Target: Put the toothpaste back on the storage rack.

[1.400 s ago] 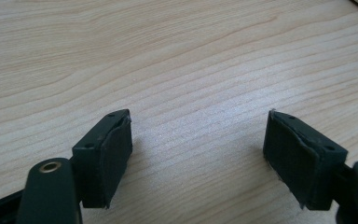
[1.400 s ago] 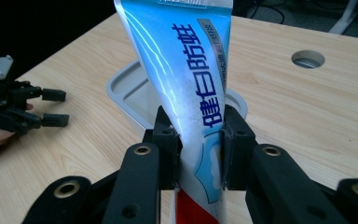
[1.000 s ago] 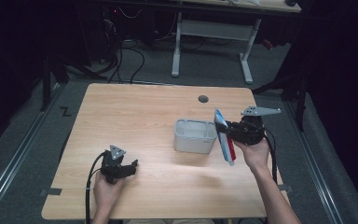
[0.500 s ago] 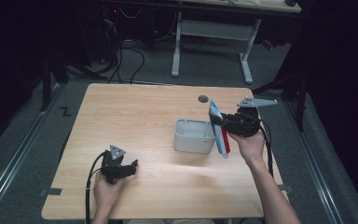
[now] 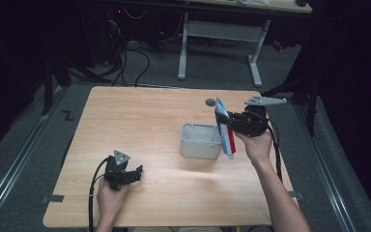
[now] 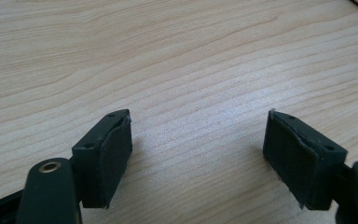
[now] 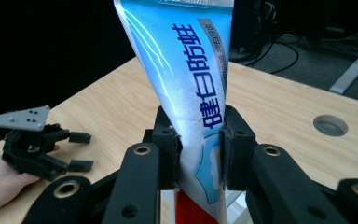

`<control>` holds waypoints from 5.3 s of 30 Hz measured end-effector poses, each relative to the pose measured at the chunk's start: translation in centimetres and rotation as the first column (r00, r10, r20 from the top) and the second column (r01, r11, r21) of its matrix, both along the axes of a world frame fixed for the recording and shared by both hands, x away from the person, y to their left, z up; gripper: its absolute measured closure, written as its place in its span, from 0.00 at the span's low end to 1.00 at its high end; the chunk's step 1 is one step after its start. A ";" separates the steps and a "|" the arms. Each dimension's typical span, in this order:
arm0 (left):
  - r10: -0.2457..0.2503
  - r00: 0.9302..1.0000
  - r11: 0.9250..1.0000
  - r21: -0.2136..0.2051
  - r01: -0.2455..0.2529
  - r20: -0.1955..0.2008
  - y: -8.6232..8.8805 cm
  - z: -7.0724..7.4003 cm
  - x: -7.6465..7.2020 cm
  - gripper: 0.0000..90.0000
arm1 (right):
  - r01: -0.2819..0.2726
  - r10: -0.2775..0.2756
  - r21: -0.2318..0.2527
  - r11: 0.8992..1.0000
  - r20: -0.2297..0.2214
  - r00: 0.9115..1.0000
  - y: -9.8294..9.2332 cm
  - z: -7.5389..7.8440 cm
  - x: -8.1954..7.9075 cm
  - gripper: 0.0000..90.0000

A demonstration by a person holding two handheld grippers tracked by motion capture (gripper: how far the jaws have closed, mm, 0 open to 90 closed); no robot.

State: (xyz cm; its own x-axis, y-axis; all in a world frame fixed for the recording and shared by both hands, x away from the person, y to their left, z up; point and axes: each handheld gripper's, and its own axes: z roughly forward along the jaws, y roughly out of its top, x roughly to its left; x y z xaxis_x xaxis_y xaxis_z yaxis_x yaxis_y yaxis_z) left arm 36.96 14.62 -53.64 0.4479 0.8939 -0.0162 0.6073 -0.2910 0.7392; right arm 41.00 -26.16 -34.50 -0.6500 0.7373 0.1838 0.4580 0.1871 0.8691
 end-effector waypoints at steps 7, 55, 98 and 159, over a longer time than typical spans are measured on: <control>-0.001 1.000 1.000 0.003 0.000 0.001 0.0 0.0 0.0 0.26 | 0.005 -0.005 0.005 1.000 0.005 1.000 0.7 0.3 1.0 0.80; -0.005 1.000 1.000 0.005 0.005 -0.001 -0.1 0.0 0.0 0.26 | 0.024 -0.021 -0.055 0.998 0.059 0.998 5.3 1.1 4.8 0.79; -0.006 1.000 1.000 0.006 0.006 0.000 -0.1 0.0 0.0 0.26 | 0.022 -0.014 -0.203 0.979 0.041 0.999 7.2 -2.9 5.7 0.78; -0.006 1.000 1.000 0.005 0.006 -0.001 -0.1 0.0 0.0 0.26 | 0.019 -0.025 -0.275 0.961 -0.019 1.000 6.4 -7.2 4.9 0.64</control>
